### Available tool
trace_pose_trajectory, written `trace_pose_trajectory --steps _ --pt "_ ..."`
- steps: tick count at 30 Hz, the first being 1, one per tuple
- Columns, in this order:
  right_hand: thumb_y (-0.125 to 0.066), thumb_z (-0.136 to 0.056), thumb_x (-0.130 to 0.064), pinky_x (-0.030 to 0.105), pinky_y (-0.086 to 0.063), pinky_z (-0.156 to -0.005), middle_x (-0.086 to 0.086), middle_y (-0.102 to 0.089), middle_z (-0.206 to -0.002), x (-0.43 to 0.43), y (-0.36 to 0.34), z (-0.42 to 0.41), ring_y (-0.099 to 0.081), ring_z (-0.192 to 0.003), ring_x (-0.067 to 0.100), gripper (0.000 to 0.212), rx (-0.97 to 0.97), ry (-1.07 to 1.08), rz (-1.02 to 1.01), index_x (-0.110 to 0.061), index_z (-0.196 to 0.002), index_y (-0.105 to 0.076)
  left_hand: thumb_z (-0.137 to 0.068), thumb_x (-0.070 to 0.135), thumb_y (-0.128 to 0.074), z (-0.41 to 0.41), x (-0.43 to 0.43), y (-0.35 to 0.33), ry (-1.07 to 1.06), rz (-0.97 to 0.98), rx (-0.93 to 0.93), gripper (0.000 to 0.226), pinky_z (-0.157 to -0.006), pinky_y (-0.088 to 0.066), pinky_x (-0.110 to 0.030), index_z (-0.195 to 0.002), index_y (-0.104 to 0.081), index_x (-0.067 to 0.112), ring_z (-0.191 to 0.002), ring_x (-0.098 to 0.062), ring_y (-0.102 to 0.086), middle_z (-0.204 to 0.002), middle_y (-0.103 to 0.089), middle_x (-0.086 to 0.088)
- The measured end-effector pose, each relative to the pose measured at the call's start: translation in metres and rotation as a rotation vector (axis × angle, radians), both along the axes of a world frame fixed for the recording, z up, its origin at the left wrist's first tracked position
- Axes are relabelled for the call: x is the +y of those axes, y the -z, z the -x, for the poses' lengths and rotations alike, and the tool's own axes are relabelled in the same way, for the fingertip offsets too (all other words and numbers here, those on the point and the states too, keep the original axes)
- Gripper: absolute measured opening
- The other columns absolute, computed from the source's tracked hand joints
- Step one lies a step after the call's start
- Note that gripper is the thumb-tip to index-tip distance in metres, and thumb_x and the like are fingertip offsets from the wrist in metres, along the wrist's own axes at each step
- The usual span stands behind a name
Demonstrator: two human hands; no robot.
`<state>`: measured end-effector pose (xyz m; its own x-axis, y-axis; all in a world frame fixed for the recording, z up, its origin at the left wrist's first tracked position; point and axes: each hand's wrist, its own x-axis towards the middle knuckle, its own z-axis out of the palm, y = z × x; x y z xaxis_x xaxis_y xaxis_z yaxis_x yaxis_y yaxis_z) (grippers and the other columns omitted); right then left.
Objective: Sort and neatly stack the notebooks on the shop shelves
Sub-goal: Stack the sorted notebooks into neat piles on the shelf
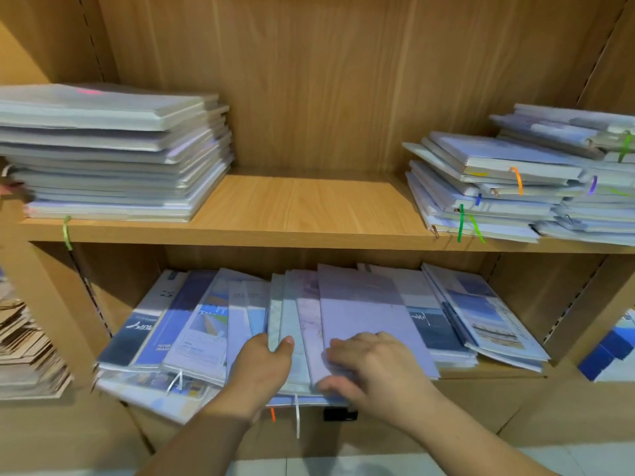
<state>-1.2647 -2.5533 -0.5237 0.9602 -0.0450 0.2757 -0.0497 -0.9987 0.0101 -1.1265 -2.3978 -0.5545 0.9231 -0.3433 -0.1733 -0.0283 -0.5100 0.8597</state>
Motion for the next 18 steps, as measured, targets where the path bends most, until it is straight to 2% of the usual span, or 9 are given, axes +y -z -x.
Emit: trace_pose_trajectory --steps 2,3,4,6,8,10,12,15,18 --pt "-0.048 -0.099 -0.063 0.035 -0.051 -0.089 -0.012 -0.073 -0.117 -0.021 -0.002 0.0 -0.063 -0.109 0.018 0.044 -0.106 0.164 -0.252 -0.033 -0.119 -0.073 -0.098 0.048 -0.058 0.001 0.002 0.0 0.017 0.001 -0.014 0.035 -0.1 -0.051 -0.042 -0.118 -0.063 0.02 -0.107 -0.026 -0.064 -0.112 -0.069 0.002" --pt "-0.047 -0.099 -0.061 0.036 -0.049 -0.097 -0.006 -0.067 -0.133 -0.036 -0.002 0.0 -0.058 -0.123 0.022 0.048 -0.099 0.323 -0.302 -0.033 -0.134 -0.066 -0.097 0.048 -0.059 0.002 0.003 0.001 0.029 0.006 -0.035 0.033 -0.101 -0.052 -0.042 -0.118 -0.063 0.022 -0.108 -0.024 -0.064 -0.113 -0.069 0.005" --pt "-0.044 -0.099 -0.064 0.038 -0.045 -0.103 0.001 -0.058 -0.144 -0.049 -0.001 0.0 -0.05 -0.133 0.027 0.056 -0.005 0.484 -0.308 -0.034 -0.145 -0.054 -0.096 0.047 -0.061 0.003 0.004 0.001 0.04 -0.003 -0.065 0.033 -0.1 -0.052 -0.041 -0.118 -0.064 0.023 -0.108 -0.022 -0.065 -0.114 -0.07 0.005" --pt "-0.037 -0.095 -0.074 0.042 -0.042 -0.101 0.008 -0.057 -0.142 -0.071 0.01 0.0 -0.043 -0.133 0.032 0.063 0.257 0.681 -0.364 -0.036 -0.145 -0.047 -0.095 0.051 -0.06 0.004 0.005 -0.001 0.061 -0.067 -0.15 0.037 -0.098 -0.053 -0.04 -0.119 -0.066 0.024 -0.107 -0.022 -0.063 -0.115 -0.067 0.001" --pt "-0.035 -0.086 -0.084 0.043 -0.042 -0.1 0.007 -0.057 -0.137 -0.08 0.021 -0.002 -0.041 -0.131 0.032 0.072 0.306 0.721 -0.461 -0.038 -0.138 -0.05 -0.092 0.061 -0.059 0.004 0.007 -0.005 0.082 -0.125 -0.2 0.046 -0.096 -0.053 -0.039 -0.121 -0.067 0.026 -0.106 -0.02 -0.062 -0.115 -0.064 -0.001" --pt "-0.034 -0.071 -0.096 0.046 -0.038 -0.105 0.007 -0.045 -0.143 -0.079 0.027 -0.005 -0.033 -0.137 0.036 0.093 0.291 0.762 -0.555 -0.043 -0.147 -0.043 -0.085 0.072 -0.058 0.007 0.008 -0.007 0.112 -0.153 -0.207 0.061 -0.096 -0.053 -0.038 -0.124 -0.063 0.026 -0.108 -0.02 -0.061 -0.116 -0.062 0.001" --pt "-0.032 -0.06 -0.101 0.048 -0.031 -0.109 0.009 -0.035 -0.149 -0.076 0.027 -0.009 -0.026 -0.141 0.039 0.107 0.297 0.815 -0.636 -0.046 -0.152 -0.034 -0.08 0.081 -0.055 0.012 0.006 -0.007 0.146 -0.239 -0.229 0.085 -0.099 -0.052 -0.039 -0.139 -0.052 0.021 -0.118 -0.023 -0.057 -0.125 -0.054 -0.002" --pt "-0.031 -0.062 -0.103 0.047 -0.026 -0.111 0.006 -0.043 -0.154 -0.072 0.023 -0.012 -0.027 -0.144 0.038 0.112 0.315 0.798 -0.592 -0.041 -0.155 -0.033 -0.074 0.09 -0.048 0.018 0.004 -0.006 0.179 -0.304 -0.239 0.106 -0.1 -0.053 -0.037 -0.154 -0.029 0.023 -0.126 -0.022 -0.053 -0.134 -0.046 0.0" --pt "-0.032 -0.054 -0.105 0.043 -0.031 -0.108 0.002 -0.051 -0.146 -0.051 0.021 -0.014 -0.037 -0.139 0.032 0.117 0.26 0.718 -0.578 -0.041 -0.152 -0.04 -0.07 0.095 -0.041 0.018 0.001 -0.006 0.178 -0.318 -0.234 0.112 -0.098 -0.053 -0.039 -0.153 -0.03 0.022 -0.123 -0.023 -0.055 -0.133 -0.046 -0.001"
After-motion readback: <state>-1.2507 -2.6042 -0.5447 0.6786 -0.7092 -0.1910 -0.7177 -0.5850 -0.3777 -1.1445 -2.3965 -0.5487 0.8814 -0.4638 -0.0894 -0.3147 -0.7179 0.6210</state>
